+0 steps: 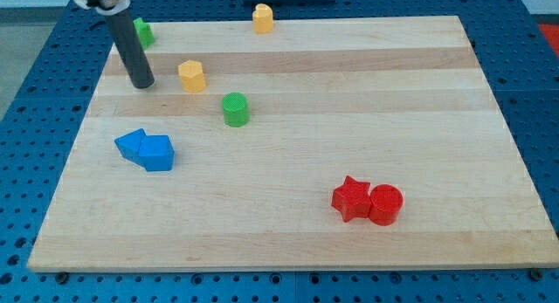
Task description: Move the yellow hexagon at the bottom right side of the yellow heart
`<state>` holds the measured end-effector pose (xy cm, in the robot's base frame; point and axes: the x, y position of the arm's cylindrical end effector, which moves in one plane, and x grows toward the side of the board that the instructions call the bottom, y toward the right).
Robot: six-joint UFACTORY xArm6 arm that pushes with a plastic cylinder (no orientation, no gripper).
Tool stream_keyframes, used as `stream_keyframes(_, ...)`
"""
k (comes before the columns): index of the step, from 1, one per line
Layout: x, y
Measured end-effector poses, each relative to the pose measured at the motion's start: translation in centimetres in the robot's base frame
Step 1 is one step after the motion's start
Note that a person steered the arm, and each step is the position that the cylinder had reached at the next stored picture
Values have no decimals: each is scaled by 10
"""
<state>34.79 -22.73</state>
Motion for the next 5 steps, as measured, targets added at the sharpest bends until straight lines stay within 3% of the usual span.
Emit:
stream_keyframes(1, -7, 61)
stream_keyframes(3, -62, 213)
stream_keyframes(5, -46, 249)
